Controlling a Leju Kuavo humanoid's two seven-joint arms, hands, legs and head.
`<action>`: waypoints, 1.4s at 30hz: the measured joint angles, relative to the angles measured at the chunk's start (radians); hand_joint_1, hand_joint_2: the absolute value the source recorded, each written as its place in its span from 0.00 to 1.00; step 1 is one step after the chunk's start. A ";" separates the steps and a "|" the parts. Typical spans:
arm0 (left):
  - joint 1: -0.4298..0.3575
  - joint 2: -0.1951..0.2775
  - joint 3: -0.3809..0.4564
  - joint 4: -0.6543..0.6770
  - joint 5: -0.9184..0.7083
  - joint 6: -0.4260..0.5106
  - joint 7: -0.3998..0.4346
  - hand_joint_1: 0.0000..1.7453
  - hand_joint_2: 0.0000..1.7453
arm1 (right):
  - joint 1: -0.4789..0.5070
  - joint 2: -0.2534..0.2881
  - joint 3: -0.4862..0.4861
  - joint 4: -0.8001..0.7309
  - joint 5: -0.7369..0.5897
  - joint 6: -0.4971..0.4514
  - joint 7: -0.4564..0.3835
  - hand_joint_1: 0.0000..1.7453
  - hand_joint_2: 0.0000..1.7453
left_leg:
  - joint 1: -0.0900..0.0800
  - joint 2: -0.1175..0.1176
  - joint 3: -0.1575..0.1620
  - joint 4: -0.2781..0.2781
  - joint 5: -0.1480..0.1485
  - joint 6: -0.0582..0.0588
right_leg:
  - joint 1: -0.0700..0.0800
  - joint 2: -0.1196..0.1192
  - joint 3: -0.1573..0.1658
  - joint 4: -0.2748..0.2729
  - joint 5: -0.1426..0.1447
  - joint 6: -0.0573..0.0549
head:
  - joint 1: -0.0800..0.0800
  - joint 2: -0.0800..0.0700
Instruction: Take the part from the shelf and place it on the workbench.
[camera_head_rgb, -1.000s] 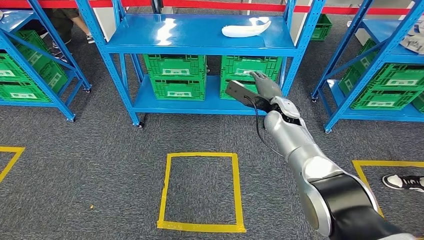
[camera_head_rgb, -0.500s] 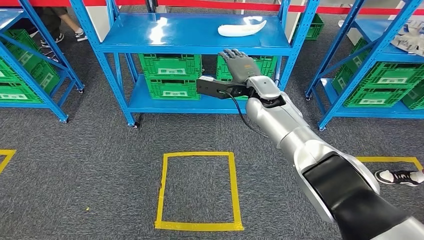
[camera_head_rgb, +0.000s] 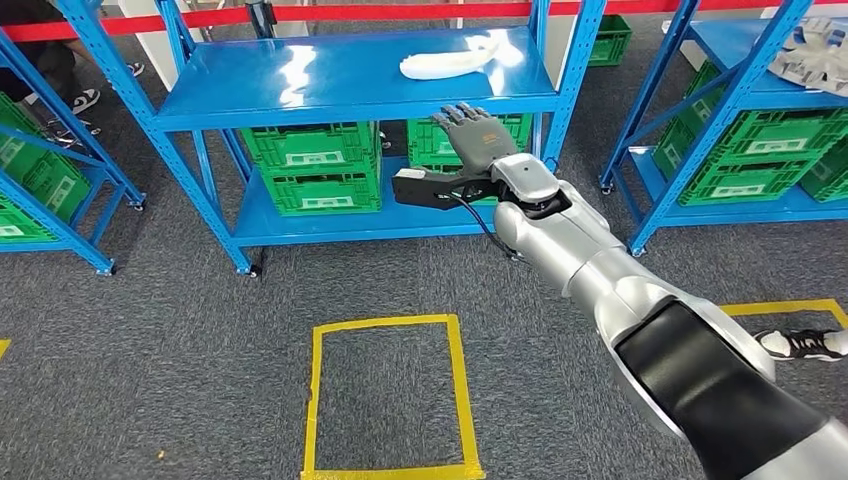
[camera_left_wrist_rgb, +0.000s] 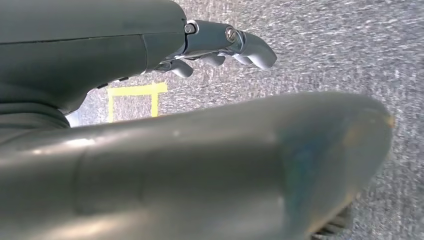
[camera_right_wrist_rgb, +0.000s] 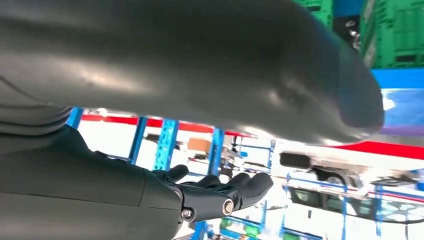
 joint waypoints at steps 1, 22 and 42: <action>0.002 0.000 0.000 0.001 0.000 0.000 0.000 0.00 0.00 | 0.000 -0.005 0.001 0.000 -0.007 -0.002 0.003 0.00 0.00 | 0.000 0.000 -0.010 -0.031 0.010 0.000 | -0.001 0.002 0.020 0.000 -0.015 0.002 | 0.000 0.000; 0.013 -0.002 0.020 0.011 -0.002 0.000 -0.004 0.00 0.00 | 0.011 -0.114 0.011 -0.021 -0.036 -0.017 0.045 0.00 0.00 | -0.020 -0.028 0.287 -0.280 0.038 0.047 | 0.024 0.002 -0.169 0.001 0.141 0.016 | -0.004 0.000; 0.001 -0.004 0.024 0.012 -0.017 0.000 -0.007 0.00 0.00 | 0.008 -0.088 0.023 -0.025 -0.030 -0.025 0.018 0.00 0.00 | -0.001 -0.007 0.049 -0.265 0.228 0.053 | 0.011 0.003 -0.042 0.227 -0.024 0.042 | -0.008 0.000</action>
